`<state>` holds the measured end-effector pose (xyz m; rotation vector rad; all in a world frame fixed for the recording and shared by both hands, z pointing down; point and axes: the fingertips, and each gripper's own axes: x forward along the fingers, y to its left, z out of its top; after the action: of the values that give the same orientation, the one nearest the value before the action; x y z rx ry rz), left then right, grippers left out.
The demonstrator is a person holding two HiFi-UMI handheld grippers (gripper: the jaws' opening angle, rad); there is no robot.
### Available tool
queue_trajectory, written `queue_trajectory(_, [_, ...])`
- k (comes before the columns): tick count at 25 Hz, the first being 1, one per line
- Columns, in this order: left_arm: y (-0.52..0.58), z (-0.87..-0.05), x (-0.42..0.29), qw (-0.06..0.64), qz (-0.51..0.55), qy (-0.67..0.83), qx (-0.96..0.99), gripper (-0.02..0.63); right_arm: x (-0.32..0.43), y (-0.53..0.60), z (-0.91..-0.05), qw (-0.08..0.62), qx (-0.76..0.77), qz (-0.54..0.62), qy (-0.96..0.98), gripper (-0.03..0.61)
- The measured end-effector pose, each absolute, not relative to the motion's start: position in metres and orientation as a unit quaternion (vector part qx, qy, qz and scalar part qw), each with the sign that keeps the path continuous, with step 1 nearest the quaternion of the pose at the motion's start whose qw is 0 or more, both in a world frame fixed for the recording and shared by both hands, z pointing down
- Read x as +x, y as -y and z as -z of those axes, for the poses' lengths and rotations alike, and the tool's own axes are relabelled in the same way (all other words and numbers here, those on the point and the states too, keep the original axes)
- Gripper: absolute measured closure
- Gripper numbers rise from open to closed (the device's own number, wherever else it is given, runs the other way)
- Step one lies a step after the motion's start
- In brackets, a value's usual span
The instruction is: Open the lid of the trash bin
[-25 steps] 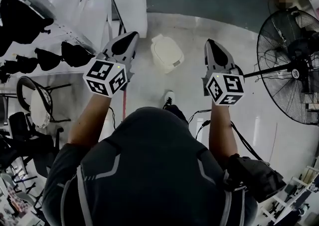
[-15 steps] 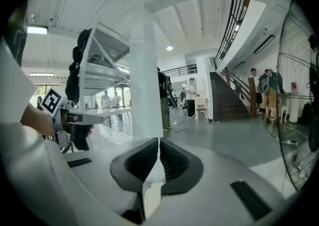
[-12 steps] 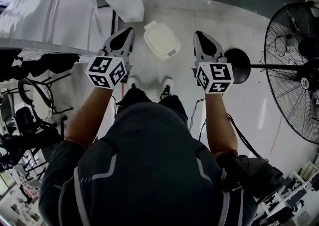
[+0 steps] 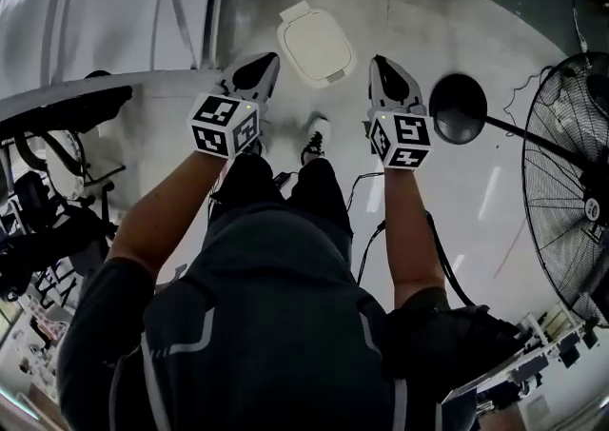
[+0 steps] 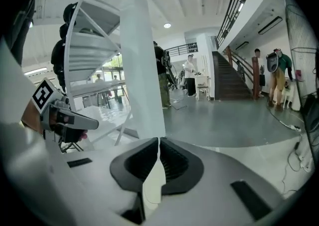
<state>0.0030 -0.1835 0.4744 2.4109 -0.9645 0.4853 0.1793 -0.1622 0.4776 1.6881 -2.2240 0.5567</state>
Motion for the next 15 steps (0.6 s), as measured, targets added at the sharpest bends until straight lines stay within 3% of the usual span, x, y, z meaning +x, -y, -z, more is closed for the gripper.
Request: queue_trajectory(15, [0.166, -0.637, 0.068, 0.253, -0.259, 0.304, 0.881, 0.606, 0.188, 0.169, -0.660, 0.218, 0.560, -0.257, 0.757, 0.548])
